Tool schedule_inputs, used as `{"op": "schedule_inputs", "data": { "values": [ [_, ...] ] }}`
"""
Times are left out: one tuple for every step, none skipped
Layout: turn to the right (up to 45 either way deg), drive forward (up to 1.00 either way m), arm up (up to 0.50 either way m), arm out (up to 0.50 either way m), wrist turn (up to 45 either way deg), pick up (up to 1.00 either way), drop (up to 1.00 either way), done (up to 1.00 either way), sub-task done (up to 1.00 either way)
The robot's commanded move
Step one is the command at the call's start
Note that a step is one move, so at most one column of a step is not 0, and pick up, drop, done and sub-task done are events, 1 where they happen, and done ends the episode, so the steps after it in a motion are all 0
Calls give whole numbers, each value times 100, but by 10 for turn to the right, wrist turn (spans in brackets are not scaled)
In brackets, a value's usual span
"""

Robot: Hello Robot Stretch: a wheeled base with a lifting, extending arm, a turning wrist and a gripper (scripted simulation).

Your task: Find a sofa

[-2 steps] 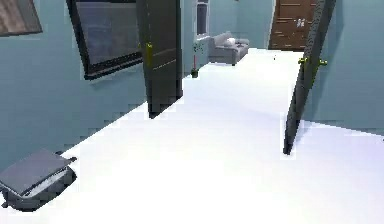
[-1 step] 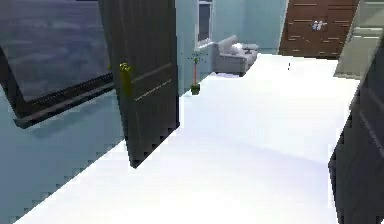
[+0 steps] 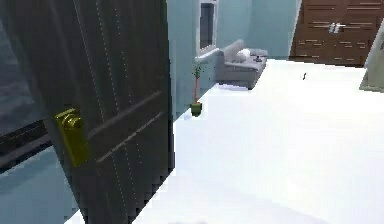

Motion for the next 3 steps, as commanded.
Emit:
{"op": "schedule_inputs", "data": {
  "values": [
    [240, 0, 0, 0, 0, 0, 0, 0, 0],
    [0, 75, 0, 0, 0, 0, 0, 0, 0],
    [60, 0, 0, 0, 0, 0, 0, 0, 0]
  ]
}}
